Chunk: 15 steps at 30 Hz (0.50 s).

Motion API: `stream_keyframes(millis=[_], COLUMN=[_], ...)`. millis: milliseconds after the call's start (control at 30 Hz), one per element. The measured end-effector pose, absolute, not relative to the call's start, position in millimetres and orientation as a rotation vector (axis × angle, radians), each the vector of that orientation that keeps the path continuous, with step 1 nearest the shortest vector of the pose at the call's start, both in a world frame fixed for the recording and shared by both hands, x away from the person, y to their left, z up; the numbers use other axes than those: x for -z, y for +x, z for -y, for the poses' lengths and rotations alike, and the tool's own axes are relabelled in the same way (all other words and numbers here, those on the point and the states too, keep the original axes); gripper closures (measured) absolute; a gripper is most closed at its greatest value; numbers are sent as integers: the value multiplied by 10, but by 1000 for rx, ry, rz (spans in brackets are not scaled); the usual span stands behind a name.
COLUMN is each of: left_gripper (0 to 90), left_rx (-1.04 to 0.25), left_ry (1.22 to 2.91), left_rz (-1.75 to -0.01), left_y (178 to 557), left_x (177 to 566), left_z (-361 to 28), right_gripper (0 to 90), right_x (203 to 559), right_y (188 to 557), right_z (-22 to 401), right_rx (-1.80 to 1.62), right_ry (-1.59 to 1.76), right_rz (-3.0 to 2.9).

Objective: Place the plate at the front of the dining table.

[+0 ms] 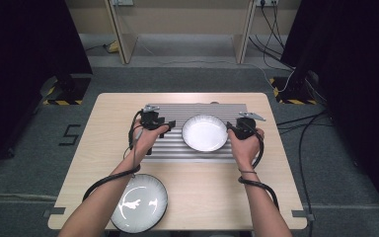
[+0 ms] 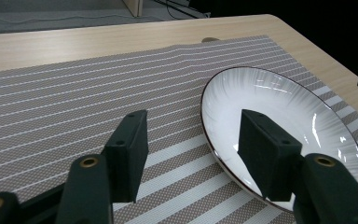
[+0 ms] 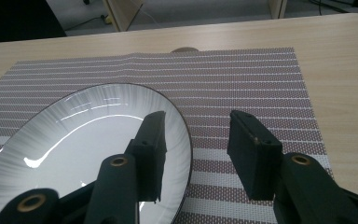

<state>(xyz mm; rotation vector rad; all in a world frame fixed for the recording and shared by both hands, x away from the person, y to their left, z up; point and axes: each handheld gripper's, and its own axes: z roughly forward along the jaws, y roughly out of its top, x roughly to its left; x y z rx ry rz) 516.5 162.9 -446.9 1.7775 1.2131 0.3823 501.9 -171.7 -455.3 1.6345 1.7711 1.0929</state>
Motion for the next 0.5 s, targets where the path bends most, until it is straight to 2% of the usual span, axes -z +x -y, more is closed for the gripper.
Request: stream_keyframes(millis=[500], left_gripper=[384], left_rx=[-439], left_ry=[1759], left_rz=[-1180], left_y=[4989], left_x=[4445], left_z=[-1915], right_gripper=[544], right_x=[4555], right_y=[4932], right_z=[1769], right_rx=[-1082], right_ry=[1623], right_rz=[-1797])
